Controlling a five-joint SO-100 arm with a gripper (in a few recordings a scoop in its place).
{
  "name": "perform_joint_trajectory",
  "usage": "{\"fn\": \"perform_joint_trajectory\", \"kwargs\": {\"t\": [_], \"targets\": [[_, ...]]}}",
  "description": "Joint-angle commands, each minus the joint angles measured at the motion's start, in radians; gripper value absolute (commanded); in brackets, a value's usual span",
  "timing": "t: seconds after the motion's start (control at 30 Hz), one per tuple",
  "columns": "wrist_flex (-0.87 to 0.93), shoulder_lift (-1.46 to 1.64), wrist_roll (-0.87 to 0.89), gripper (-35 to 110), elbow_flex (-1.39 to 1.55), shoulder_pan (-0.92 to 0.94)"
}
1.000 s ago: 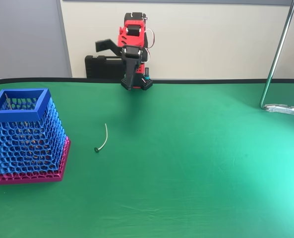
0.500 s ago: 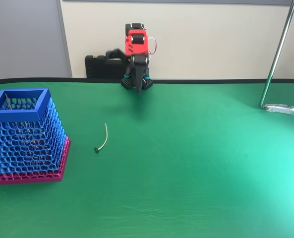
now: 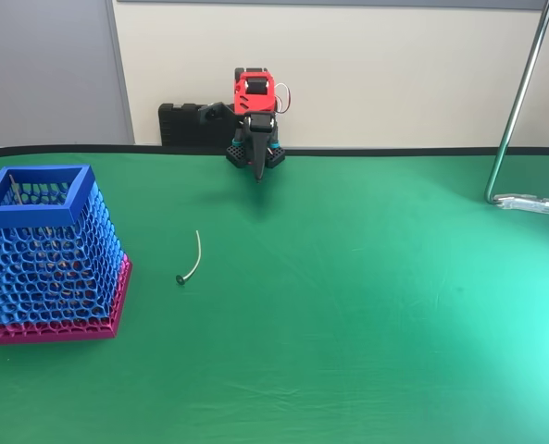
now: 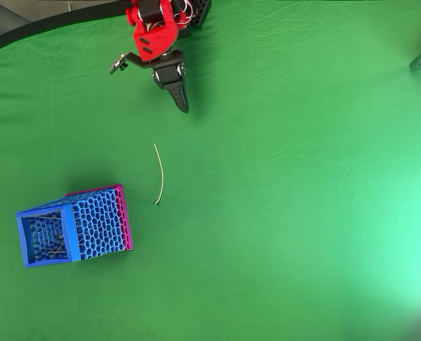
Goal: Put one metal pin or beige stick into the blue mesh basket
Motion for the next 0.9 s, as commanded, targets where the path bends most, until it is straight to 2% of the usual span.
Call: {"fn": "perform_joint_trajectory", "kwargs": {"t": [0.0,0.37,0.87], "targets": [[0.017,0.048,-0.008,0,0.012,0.005],[0.121,0.075,0.020,1,0.012,0.005],[0.126,0.075,0.021,1,0.012,0.008]]}}
